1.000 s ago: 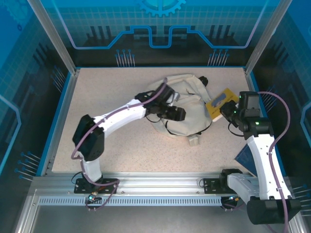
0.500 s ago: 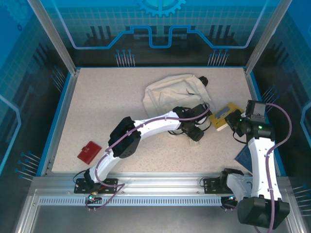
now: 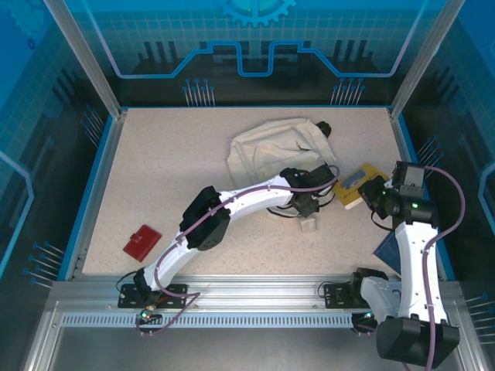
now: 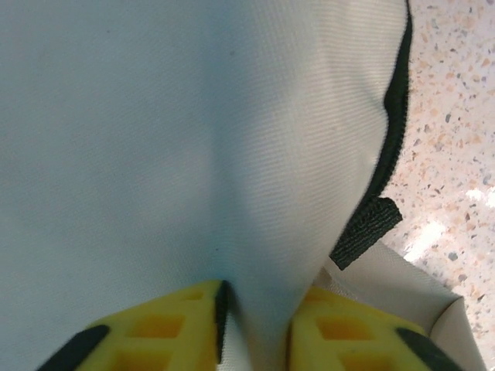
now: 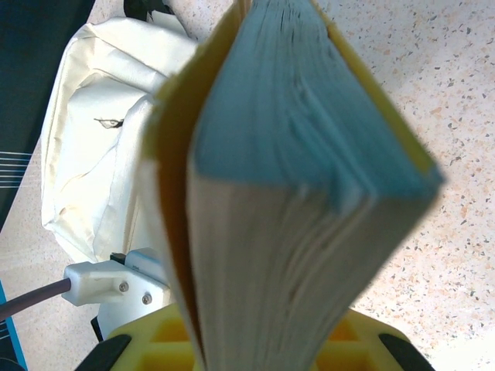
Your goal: Pack books, pencil case, and school supplies into a backpack
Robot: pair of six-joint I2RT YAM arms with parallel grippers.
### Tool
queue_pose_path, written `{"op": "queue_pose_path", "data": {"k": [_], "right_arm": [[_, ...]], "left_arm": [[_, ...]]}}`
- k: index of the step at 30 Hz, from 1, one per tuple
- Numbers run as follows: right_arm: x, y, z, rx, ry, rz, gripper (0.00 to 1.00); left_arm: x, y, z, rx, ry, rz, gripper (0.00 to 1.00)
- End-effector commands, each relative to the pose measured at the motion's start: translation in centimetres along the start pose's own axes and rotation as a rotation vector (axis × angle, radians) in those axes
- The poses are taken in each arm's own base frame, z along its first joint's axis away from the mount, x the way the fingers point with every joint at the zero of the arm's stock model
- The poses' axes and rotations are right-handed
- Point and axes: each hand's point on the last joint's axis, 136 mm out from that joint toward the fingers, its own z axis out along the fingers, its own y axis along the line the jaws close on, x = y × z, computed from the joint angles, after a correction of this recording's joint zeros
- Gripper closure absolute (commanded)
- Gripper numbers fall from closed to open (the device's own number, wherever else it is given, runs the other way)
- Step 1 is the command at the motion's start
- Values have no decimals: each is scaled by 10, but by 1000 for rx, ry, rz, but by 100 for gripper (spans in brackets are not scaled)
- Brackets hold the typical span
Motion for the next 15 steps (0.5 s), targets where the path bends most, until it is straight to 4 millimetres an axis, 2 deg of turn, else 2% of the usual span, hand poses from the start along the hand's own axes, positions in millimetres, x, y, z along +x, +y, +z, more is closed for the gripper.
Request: {"op": "queue_pose_path", "data": {"k": [1,4,7,15], "right_arm": [[-7,12,-12,-60,-42,-22,89],[-8,12,-15,-58,-46,-26,89],[-8,12,-20,-53,-57,-30,89],[-8,4,-37,-7,-93,-50,89]], "left_arm": [[-4,-1,-20,38,5,17,77],[-7,-6,-35,106,-1,-2,84],[-11,-2,-46,167,-10,-57,91],[-31,21,-85,270,-94,-171,95]]}}
